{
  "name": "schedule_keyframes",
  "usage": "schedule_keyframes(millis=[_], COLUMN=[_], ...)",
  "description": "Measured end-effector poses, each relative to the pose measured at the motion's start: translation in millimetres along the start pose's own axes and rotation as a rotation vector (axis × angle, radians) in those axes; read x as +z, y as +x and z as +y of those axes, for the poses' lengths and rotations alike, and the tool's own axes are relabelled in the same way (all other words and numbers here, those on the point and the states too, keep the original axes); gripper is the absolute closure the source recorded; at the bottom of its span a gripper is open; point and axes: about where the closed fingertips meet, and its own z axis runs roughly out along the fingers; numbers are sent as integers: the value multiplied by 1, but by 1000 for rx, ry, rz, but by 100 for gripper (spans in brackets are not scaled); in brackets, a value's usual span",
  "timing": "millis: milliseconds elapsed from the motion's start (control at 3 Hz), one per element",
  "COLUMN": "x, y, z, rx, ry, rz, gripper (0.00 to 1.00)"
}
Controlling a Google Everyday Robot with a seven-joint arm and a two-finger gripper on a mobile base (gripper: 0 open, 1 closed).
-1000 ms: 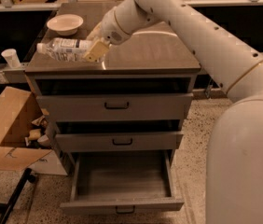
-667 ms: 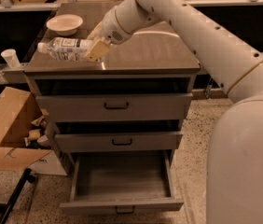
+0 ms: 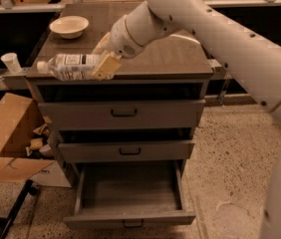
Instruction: Place blue plastic bottle into bottom drawer
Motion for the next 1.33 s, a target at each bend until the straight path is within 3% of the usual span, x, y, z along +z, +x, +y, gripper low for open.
schedule_keyframes(millis=[333,667,1000,1333], x=[-21,-22,-4,1], y=[11,49,79,81], z=[48,99,137,139], rx=[28,126,157,160], ry=[19,22,-42,-50], rz=[-1,21,66,67], gripper=[100,100,100,100])
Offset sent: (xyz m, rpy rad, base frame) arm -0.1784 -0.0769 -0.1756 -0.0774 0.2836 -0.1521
